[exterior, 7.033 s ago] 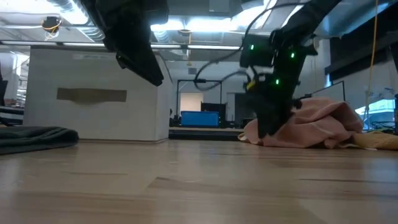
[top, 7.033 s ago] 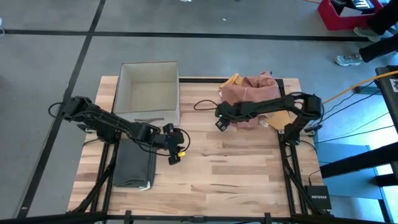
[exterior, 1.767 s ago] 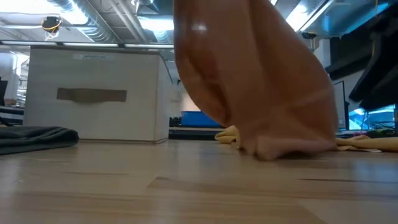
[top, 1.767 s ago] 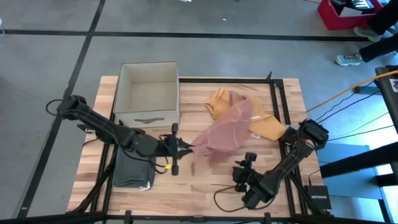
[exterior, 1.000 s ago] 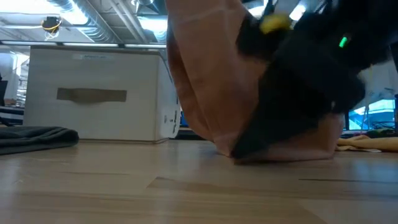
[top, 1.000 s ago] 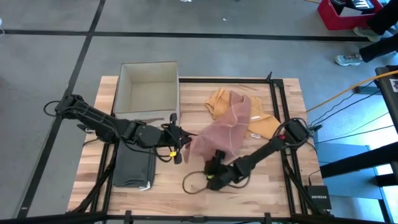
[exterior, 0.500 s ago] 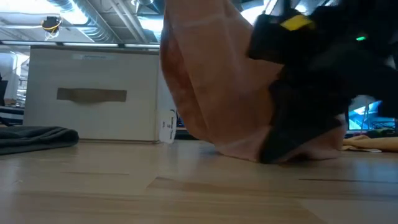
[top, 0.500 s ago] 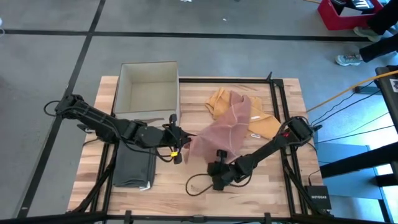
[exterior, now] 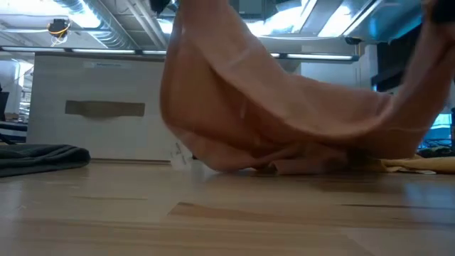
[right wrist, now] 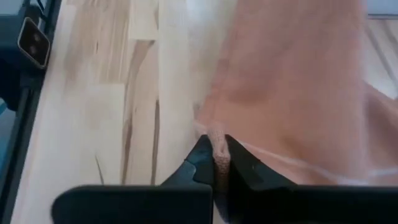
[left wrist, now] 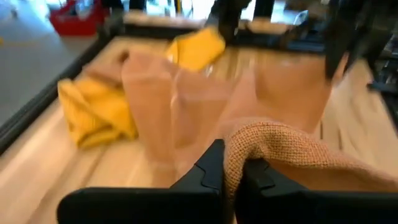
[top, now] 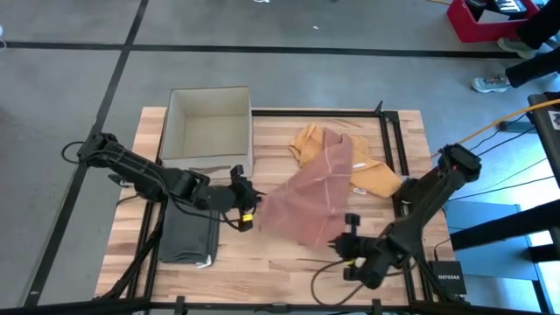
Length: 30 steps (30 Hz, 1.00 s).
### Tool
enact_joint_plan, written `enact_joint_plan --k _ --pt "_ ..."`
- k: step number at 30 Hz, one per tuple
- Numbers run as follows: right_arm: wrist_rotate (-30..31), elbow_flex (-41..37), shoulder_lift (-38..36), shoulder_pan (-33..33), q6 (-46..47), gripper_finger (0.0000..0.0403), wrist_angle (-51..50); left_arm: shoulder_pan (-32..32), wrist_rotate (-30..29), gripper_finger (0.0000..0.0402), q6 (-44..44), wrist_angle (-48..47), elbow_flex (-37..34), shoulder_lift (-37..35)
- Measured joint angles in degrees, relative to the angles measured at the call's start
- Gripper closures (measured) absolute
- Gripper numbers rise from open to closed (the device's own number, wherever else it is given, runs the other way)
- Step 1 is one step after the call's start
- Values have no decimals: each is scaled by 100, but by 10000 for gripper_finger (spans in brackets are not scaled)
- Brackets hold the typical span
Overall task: Fold towel
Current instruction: Fold the light orange towel
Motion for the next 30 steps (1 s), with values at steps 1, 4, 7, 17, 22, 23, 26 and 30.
enact_joint_plan --k 1,4,7,17,22,23,26,30 --pt "14 0 -72 77 128 392 -118 -10 23 393 -139 -223 0 9" --pt "38 7 -127 297 666 391 -557 -80 120 393 -556 -634 -47 167" --pt "18 -120 -51 470 1182 392 -770 -191 564 395 -774 -719 -243 453" --pt "339 -1634 -25 706 2138 391 852 -258 1665 297 -436 -1160 -397 1215" --pt "285 -1755 -27 695 2118 392 1077 -392 2253 242 -287 -2065 -96 1140" --pt "305 -1751 -27 695 2104 391 1075 -459 2289 237 -384 -2135 -5 1105" --pt "327 -1751 -27 695 2092 387 1073 -740 2300 230 -440 -2156 225 1047" --pt "329 -1749 -27 695 2076 391 1075 -1213 2126 229 -452 -1720 323 1056"
